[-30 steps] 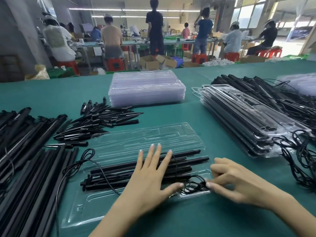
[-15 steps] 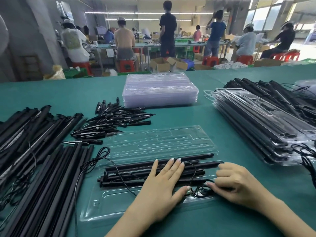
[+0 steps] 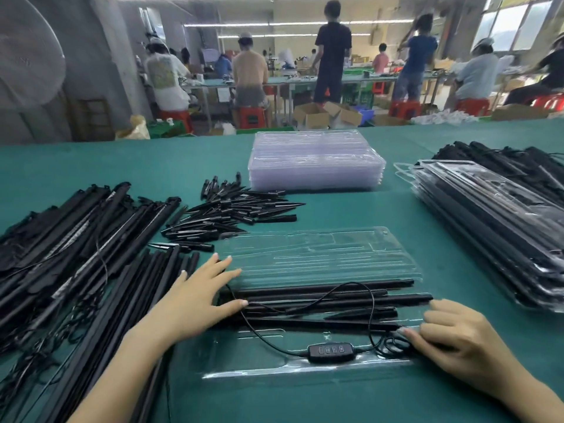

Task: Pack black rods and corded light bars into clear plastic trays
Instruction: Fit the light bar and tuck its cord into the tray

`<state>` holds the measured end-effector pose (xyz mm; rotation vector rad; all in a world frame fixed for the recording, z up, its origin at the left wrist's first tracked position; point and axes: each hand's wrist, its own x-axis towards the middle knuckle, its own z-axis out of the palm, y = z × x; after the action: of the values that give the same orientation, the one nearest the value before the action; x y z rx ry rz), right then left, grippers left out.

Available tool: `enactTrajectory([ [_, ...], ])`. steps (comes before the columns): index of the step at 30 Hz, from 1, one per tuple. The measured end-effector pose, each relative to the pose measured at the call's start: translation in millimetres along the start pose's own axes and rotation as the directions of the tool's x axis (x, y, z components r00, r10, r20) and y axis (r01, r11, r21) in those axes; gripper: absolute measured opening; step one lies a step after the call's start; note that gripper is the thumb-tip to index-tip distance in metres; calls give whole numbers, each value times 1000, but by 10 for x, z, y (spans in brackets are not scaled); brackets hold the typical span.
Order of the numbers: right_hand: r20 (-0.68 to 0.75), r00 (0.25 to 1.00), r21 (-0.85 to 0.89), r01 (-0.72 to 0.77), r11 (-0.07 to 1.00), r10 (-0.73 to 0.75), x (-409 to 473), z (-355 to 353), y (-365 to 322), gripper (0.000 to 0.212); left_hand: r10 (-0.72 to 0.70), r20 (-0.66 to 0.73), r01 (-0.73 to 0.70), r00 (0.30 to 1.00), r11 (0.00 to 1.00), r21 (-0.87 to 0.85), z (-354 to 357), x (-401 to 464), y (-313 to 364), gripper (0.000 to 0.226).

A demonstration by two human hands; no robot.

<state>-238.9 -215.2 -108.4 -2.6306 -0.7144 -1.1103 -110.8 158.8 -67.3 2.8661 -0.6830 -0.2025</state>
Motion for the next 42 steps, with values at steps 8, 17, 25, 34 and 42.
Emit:
enactTrajectory([
  [8,14,997,-55,70,996,-70,37,-22,-48,53,-123,-256,150,959,984,92,-101,-12,-306,54],
  [17,1,1000,-47,13,999,-13,33,-21,-38,56,-199,-242,146,950,965,-219,-167,-269,-385,21],
  [25,8,1000,-39,-2,999,3,9,7,-41,58,-263,150,290,953,652,-701,-623,-561,-670,64],
  [34,0,999,-17,-36,999,36,20,-10,-51,57,-294,292,410,910,737,-538,-588,-716,-1607,72],
  [42,5,999,-16,-48,999,48,19,-15,-50,56,-190,449,322,873,916,-238,-857,-776,-1867,77],
])
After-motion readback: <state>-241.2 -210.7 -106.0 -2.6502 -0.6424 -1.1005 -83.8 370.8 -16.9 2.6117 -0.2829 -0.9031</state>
